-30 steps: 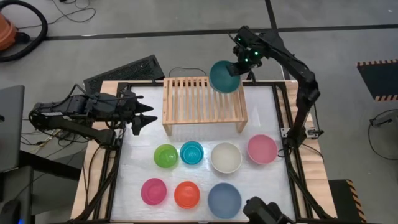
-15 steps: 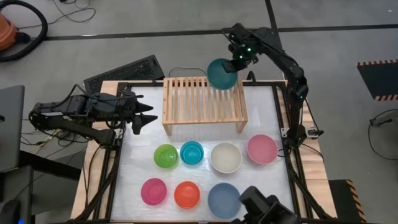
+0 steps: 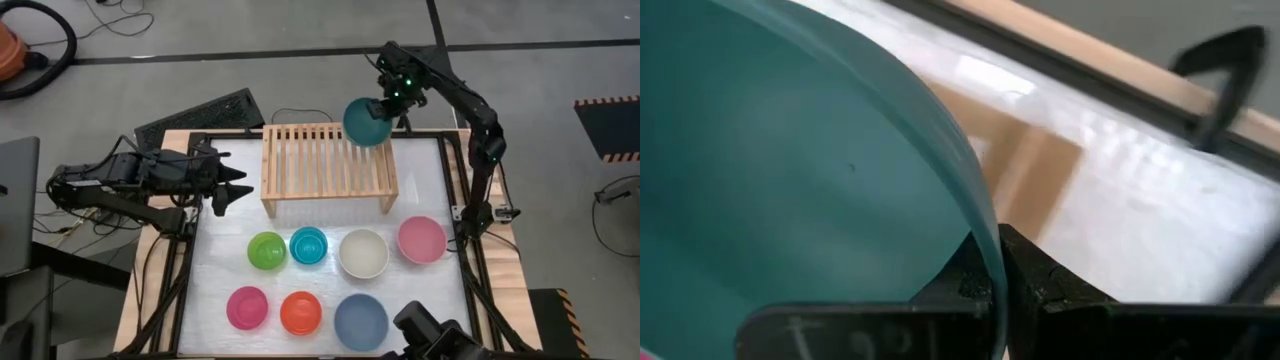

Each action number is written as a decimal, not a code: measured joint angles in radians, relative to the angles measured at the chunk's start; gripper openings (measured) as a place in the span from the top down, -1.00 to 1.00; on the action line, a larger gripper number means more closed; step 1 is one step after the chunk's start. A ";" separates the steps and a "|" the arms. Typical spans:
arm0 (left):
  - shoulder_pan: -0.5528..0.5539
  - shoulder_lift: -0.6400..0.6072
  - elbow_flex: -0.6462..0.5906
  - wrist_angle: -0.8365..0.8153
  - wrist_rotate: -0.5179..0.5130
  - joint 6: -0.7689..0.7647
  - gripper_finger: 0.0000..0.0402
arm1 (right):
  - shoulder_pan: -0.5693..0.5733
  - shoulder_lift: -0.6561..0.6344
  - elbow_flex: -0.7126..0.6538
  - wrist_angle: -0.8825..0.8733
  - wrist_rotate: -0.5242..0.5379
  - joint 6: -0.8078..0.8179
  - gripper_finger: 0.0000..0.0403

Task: Place and stack bowls onto a shelf
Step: Put the large dark blue bowl on the shelf, then stack the large pink bowl on top of the large dark blue bowl on the shelf

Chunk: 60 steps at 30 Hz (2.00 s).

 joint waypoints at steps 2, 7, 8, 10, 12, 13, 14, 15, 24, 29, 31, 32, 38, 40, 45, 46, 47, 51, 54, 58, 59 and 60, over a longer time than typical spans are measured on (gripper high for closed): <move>0.000 0.000 0.000 0.000 0.000 -0.002 -0.32 | -0.001 -0.001 -0.030 -0.002 -0.003 0.001 0.88; 0.000 0.000 0.000 0.000 0.000 0.000 -0.32 | 0.007 -0.001 -0.057 -0.001 -0.013 -0.004 0.88; 0.000 0.000 0.000 0.000 0.000 0.003 -0.32 | 0.008 -0.001 -0.057 -0.001 -0.011 -0.007 0.88; 0.000 0.000 0.000 0.000 0.000 0.004 -0.32 | 0.008 -0.001 -0.057 0.000 -0.009 -0.006 0.87; 0.000 0.000 0.000 0.000 0.000 0.004 -0.32 | 0.008 -0.001 -0.057 0.000 -0.008 0.004 0.81; 0.000 0.000 0.000 0.000 0.000 0.004 -0.32 | 0.008 -0.001 -0.057 -0.001 -0.007 0.004 0.77; 0.000 0.000 0.000 0.000 0.000 0.004 -0.32 | 0.008 0.000 -0.057 -0.001 -0.003 0.004 0.73; 0.000 0.000 0.000 0.000 0.000 0.005 -0.32 | 0.008 0.001 -0.057 -0.001 0.001 0.004 0.69; 0.000 0.000 0.000 -0.001 0.022 0.005 -0.32 | 0.014 0.001 -0.052 0.000 0.001 -0.086 0.27; 0.000 0.000 0.000 -0.001 0.023 0.016 -0.32 | 0.006 0.002 0.008 0.000 0.001 -0.090 -0.10; 0.000 0.000 0.000 -0.001 0.023 0.016 -0.32 | -0.002 0.002 0.049 0.001 0.001 -0.090 -0.20; 0.000 0.000 0.000 -0.001 0.023 0.016 -0.32 | -0.002 0.002 0.072 0.001 0.001 -0.088 -0.23; 0.000 0.000 0.000 0.000 0.023 0.017 -0.32 | -0.016 -0.046 0.184 0.002 0.001 -0.086 -0.26; 0.000 0.000 0.000 -0.001 0.023 0.018 -0.32 | -0.016 -0.099 0.186 0.002 0.013 -0.087 -0.26; 0.000 0.000 0.000 0.000 0.022 0.043 -0.32 | 0.009 -0.239 0.185 0.001 0.087 -0.136 -0.26; 0.000 0.000 0.000 0.000 0.022 0.042 -0.32 | 0.018 -0.268 0.186 0.001 0.087 -0.138 -0.26; 0.000 0.000 0.000 0.001 0.023 0.041 -0.32 | 0.027 -0.297 0.186 0.001 0.087 -0.127 -0.26; 0.000 0.000 0.000 0.010 0.050 0.038 -0.32 | 0.110 -0.408 0.170 0.002 0.086 -0.014 -0.26; 0.000 0.000 0.000 0.009 0.059 0.039 -0.32 | 0.227 -0.507 0.097 0.001 0.083 0.071 -0.26; 0.000 0.000 0.000 0.009 0.059 0.040 -0.32 | 0.424 -0.631 -0.070 0.001 0.100 0.246 -0.26; 0.000 0.000 0.000 0.009 0.059 0.042 -0.32 | 0.476 -0.660 -0.121 0.000 0.126 0.296 -0.26; 0.000 0.000 0.000 0.009 0.063 0.042 -0.32 | 0.528 -0.689 -0.178 -0.001 0.151 0.347 -0.26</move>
